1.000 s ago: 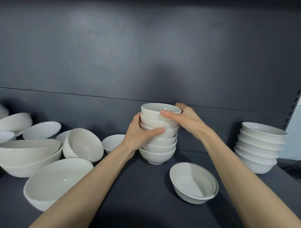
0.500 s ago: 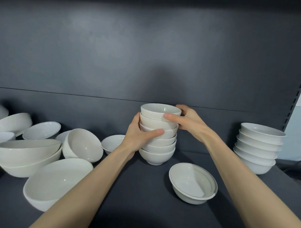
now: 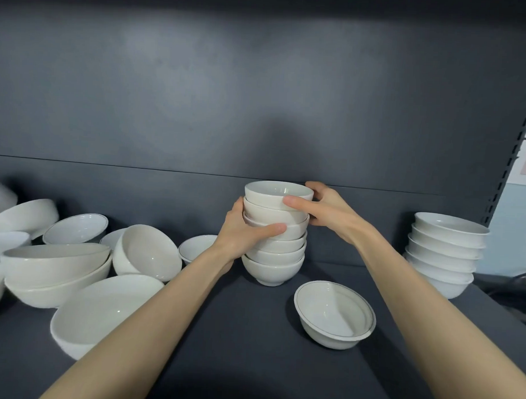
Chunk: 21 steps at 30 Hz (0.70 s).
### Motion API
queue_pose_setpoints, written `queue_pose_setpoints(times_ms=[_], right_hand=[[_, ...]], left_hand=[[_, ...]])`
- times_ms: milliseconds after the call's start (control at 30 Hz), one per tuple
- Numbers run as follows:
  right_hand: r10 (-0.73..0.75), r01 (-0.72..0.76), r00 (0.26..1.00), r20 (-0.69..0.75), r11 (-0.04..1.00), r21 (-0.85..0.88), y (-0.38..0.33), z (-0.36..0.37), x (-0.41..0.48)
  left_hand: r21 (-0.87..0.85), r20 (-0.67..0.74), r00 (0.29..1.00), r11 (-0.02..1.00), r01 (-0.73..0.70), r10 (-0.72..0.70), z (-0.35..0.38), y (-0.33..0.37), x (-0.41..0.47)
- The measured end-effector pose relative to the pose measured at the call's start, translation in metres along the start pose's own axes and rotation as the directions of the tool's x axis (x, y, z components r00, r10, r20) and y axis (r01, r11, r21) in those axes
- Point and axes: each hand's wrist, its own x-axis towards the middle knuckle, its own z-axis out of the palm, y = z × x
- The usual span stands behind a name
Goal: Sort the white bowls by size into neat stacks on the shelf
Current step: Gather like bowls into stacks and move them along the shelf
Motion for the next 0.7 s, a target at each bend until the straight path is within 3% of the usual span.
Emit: queue_pose_setpoints(times_ms=[200,367,533,700], right_hand=[[0.011,-0.011,1.0,-0.004,0.999,-0.038,-0.005,-0.002,-0.004],[-0.02,0.018,1.0,-0.019,0.993,-0.118,-0.014,-0.006,-0.015],[-0.112,0.079,0.988,-0.102,0.956,-0.282,-0.022,-0.011,-0.029],[-0.23,0.14,0.96,-0.161,0.889,-0.436,-0.026,-0.018,-0.055]], left_hand=[[0.056,-0.002,1.0,0.998,0.03,-0.03,-0.003,0.006,-0.003],[0.215,-0.023,0.999,0.976,0.031,-0.026,-0.012,0.018,-0.007],[0.391,-0.108,0.991,0.92,-0.03,0.078,-0.02,0.033,-0.017],[0.57,-0.087,0.961,0.804,-0.168,0.262,-0.02,0.049,-0.035]])
